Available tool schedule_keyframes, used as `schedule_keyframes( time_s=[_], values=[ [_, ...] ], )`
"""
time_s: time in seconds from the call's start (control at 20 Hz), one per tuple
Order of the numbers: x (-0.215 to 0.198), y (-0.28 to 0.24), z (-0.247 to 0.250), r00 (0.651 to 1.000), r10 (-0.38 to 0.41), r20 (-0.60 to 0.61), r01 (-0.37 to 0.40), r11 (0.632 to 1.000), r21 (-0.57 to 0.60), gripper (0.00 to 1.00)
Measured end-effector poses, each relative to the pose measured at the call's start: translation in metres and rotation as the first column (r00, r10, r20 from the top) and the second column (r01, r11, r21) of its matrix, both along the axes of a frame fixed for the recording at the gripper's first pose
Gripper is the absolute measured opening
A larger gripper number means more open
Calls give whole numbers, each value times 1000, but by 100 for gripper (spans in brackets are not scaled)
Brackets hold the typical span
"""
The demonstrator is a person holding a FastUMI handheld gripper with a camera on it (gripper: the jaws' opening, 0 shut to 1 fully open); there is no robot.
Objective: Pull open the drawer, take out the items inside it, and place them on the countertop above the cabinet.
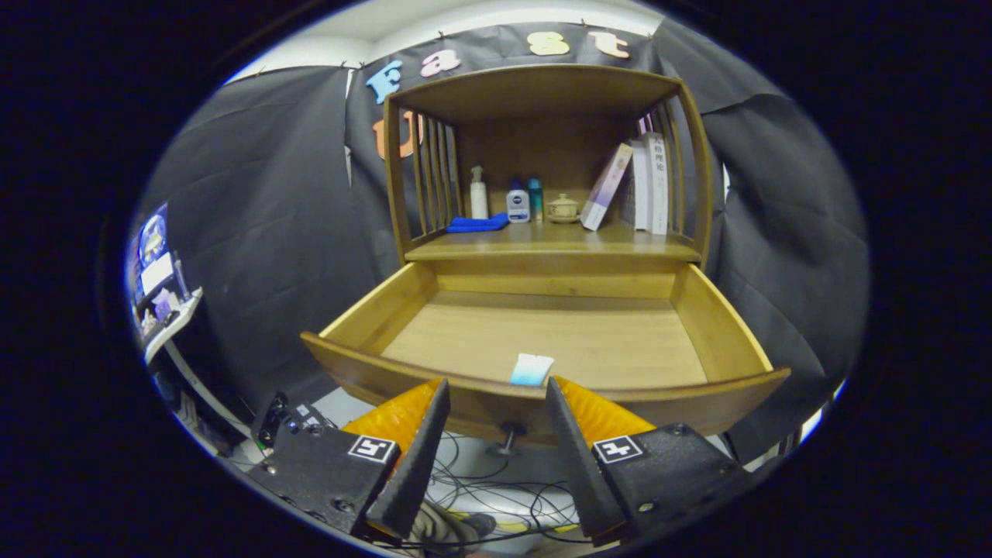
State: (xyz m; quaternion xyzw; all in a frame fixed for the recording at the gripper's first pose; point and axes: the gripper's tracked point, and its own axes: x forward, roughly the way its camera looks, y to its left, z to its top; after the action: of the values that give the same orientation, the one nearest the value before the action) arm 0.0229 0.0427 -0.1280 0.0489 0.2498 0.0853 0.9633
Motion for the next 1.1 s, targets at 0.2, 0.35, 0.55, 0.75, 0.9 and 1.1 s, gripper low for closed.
schedule_keyframes(
  time_s=[0.2,0.35,0.55,0.75,0.9,1.1],
  values=[
    [25,7,-4,994,10,-107,-5,999,49,79],
    [44,7,-20,975,18,-220,-9,999,43,80],
    [57,4,-50,897,13,-442,4,999,37,82],
    [79,-3,-65,832,-21,-555,52,998,40,81],
    [89,-2,-78,770,-38,-637,66,998,20,81],
    [90,-4,-98,676,-82,-733,97,995,-22,81]
  ],
)
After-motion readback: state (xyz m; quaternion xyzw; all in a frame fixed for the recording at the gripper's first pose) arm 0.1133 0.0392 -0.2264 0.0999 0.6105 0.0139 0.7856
